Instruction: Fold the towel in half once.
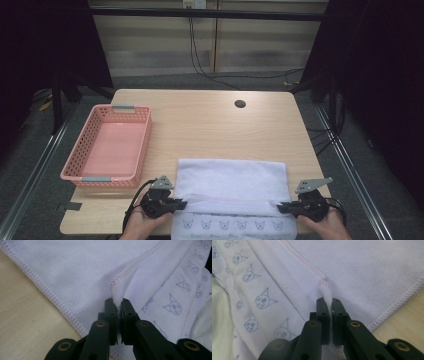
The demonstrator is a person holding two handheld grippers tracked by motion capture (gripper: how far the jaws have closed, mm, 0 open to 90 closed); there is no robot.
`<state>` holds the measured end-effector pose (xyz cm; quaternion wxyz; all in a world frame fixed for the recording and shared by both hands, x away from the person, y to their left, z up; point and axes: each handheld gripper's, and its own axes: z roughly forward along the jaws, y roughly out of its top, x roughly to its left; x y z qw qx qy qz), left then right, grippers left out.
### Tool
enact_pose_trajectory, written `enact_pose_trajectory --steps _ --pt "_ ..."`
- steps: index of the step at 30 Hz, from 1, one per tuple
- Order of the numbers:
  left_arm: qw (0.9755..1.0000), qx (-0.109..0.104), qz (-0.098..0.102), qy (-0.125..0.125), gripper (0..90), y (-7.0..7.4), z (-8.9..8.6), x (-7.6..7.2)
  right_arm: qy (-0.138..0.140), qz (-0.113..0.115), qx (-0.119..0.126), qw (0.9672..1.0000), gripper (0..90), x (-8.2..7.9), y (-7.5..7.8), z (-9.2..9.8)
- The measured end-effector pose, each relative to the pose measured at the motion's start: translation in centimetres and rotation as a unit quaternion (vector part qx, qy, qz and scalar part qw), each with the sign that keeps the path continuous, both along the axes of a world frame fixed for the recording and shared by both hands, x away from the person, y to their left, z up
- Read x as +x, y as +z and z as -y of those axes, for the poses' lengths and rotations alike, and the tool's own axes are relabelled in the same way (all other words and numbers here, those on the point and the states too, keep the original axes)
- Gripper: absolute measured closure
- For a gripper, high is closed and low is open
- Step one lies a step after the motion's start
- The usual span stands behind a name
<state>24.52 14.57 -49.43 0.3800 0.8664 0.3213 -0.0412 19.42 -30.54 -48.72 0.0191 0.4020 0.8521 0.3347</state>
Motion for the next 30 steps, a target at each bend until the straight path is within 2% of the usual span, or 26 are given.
enact_pose_trajectory --steps 4,7,9,12,14,19,23,24,25,26,28,30 --pt "1.0000 0.001 0.002 0.003 86.2 -0.1 0.1 0.7 -0.002 0.001 0.008 1.0000 87.3 0.6 -0.2 0.1" --pt "0.9997 0.010 0.015 0.013 86.4 0.0 0.5 1.4 -0.011 0.008 0.012 0.9998 87.4 1.5 -0.4 0.2" --pt "0.9996 0.015 0.020 0.013 86.5 0.0 0.7 2.0 -0.016 0.004 0.016 0.9997 87.4 2.1 -0.5 0.5" --pt "0.9994 0.018 0.022 0.021 86.5 0.0 1.0 3.4 -0.024 0.008 0.018 0.9995 87.5 3.2 -0.6 0.6" --pt "0.9989 0.020 0.031 0.028 86.5 -0.1 1.3 4.4 -0.029 0.011 0.017 0.9994 87.5 4.1 -0.6 0.7" --pt "0.9988 0.013 0.026 0.038 86.5 -0.2 1.7 6.7 -0.053 0.022 0.019 0.9982 87.5 6.0 -0.8 1.1" --pt "0.9980 0.022 0.043 0.040 86.5 -0.2 2.2 8.1 -0.060 0.028 0.018 0.9976 87.5 7.5 -0.9 1.4" --pt "0.9977 0.020 0.044 0.048 86.5 -0.3 2.4 8.5 -0.063 0.031 0.018 0.9974 87.5 7.9 -1.0 1.4" --pt "0.9976 0.027 0.045 0.045 86.5 -0.2 2.5 8.9 -0.063 0.029 0.019 0.9974 87.5 8.4 -1.0 1.5" --pt "0.9968 0.033 0.054 0.049 86.5 -0.2 2.7 9.2 -0.061 0.034 0.017 0.9974 87.5 8.8 -1.0 1.6" --pt "0.9967 0.028 0.050 0.057 86.6 -0.3 2.9 10.1 -0.064 0.031 0.025 0.9971 87.5 9.6 -1.1 1.9" --pt "0.9963 0.028 0.053 0.062 86.6 -0.4 3.1 11.1 -0.066 0.038 0.019 0.9969 87.6 10.5 -1.1 1.9"
